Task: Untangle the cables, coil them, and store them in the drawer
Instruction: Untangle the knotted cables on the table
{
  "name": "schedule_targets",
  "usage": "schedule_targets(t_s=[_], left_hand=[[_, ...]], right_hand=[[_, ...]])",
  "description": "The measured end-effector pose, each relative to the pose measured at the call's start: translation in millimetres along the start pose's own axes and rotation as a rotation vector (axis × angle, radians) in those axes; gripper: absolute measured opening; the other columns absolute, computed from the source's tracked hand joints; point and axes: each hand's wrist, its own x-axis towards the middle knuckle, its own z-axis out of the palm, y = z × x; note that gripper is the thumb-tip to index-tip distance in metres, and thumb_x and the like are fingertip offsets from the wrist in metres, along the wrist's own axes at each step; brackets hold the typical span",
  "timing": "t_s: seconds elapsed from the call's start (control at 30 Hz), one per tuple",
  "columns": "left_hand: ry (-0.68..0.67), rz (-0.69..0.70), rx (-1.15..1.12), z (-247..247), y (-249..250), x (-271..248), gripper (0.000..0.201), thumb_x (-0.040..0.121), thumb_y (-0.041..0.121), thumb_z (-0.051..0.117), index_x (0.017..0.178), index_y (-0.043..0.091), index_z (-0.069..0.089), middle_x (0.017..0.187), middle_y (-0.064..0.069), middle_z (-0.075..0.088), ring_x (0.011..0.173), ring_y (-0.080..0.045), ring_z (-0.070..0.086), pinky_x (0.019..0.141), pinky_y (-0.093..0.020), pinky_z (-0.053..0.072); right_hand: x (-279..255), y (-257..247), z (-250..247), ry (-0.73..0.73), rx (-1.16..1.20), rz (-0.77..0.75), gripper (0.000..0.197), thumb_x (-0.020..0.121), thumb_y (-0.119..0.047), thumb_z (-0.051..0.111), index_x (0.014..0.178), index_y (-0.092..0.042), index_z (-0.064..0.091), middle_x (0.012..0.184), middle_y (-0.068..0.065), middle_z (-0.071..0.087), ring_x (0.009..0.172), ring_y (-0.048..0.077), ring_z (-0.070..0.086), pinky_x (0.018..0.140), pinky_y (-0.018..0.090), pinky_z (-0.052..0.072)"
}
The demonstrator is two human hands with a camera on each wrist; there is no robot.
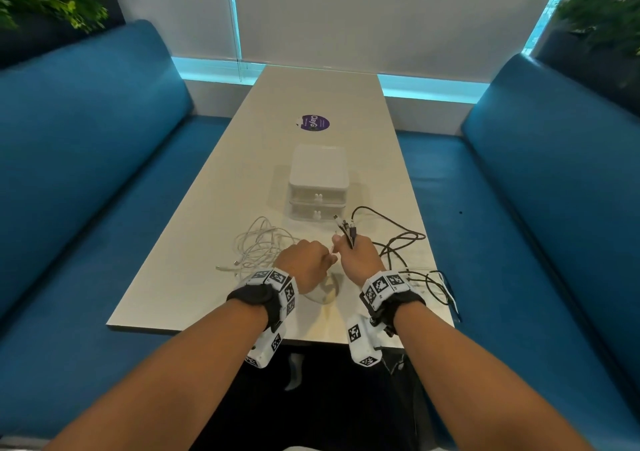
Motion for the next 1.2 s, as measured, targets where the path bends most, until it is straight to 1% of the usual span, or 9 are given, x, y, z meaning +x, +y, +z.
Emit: schedule_targets(t_s=[0.2,0.37,0.5,0.6,0.7,0.8,0.87,1.0,1.2], left_hand=[[0.083,0.176,0.137,4,-2,2,0.022,0.1,0.016,0.047,0.112,0.021,0.065,0.093,0.004,0.075,0.089,-0.024,0.068,0.087,-0.04,0.049],[0.031,0.158,0.337,9,-16,1,0.034,0.107,0.038,0.034,0.102,0.022,0.063,0.089,-0.002,0.072,0.077,-0.028,0.059,0.089,-0.041,0.042],[0.008,0.103,0.374,5,-40,6,0.037,0.105,0.046,0.033,0.102,0.026,0.063,0.089,-0.005,0.071,0.083,-0.031,0.052,0.093,-0.046,0.04],[0.0,0.141,0.399,0,-32,-1,0.038,0.107,0.042,0.033,0.104,0.022,0.065,0.092,-0.006,0.072,0.09,-0.033,0.054,0.093,-0.042,0.037],[-0.009,0.174,0.413,2,-22,-7,0.034,0.107,0.038,0.035,0.101,0.021,0.064,0.094,-0.008,0.074,0.08,-0.029,0.053,0.093,-0.04,0.034],[-0.01,0.166,0.416,6,-14,-12,0.029,0.107,0.033,0.037,0.099,0.022,0.062,0.096,-0.006,0.073,0.087,-0.028,0.054,0.081,-0.037,0.026],[-0.005,0.163,0.402,7,-11,-14,0.028,0.106,0.028,0.038,0.102,0.019,0.064,0.095,-0.005,0.072,0.092,-0.029,0.056,0.076,-0.036,0.02],[-0.028,0.188,0.367,10,-10,-13,0.022,0.102,0.021,0.04,0.087,0.022,0.056,0.081,0.001,0.066,0.085,-0.025,0.055,0.08,-0.036,0.023],[-0.005,0.228,0.381,12,-26,-10,0.022,0.102,0.023,0.042,0.089,0.024,0.06,0.073,0.006,0.062,0.07,-0.022,0.054,0.093,-0.039,0.032]], right_hand=[[-2,-8,-3,-0.047,-0.011,0.028,0.041,0.099,-0.034,0.054,0.062,-0.017,0.054,0.06,-0.004,0.054,0.059,0.013,0.052,0.061,0.029,0.037],[5,4,-13,-0.014,-0.323,-0.011,0.038,0.103,-0.031,0.043,0.091,-0.008,0.071,0.09,0.009,0.07,0.086,0.027,0.063,0.073,0.031,0.043],[8,13,-19,0.013,-0.412,0.036,0.041,0.106,-0.031,0.036,0.103,-0.004,0.067,0.103,0.017,0.069,0.099,0.036,0.063,0.079,0.036,0.046],[5,1,-15,0.043,-0.299,-0.009,0.039,0.106,-0.034,0.033,0.101,-0.007,0.061,0.098,0.016,0.068,0.095,0.035,0.061,0.075,0.035,0.042],[5,-11,-10,0.02,-0.053,0.024,0.041,0.105,-0.043,0.032,0.092,-0.013,0.057,0.086,0.006,0.067,0.082,0.028,0.063,0.073,0.035,0.046],[4,-20,-6,-0.054,0.105,-0.019,0.049,0.105,-0.042,0.035,0.076,-0.011,0.059,0.071,0.0,0.07,0.076,0.024,0.067,0.079,0.038,0.052],[3,-26,-3,-0.117,0.17,-0.073,0.049,0.106,-0.038,0.036,0.067,-0.013,0.053,0.057,-0.001,0.06,0.066,0.019,0.064,0.08,0.037,0.051],[3,-30,11,-0.177,0.166,-0.109,0.044,0.105,-0.039,0.038,0.066,-0.019,0.044,0.051,-0.009,0.043,0.053,0.016,0.044,0.062,0.031,0.04],[3,-24,9,-0.188,-0.016,-0.117,0.039,0.104,-0.04,0.038,0.07,-0.023,0.048,0.054,-0.011,0.046,0.049,0.008,0.041,0.057,0.028,0.033]])
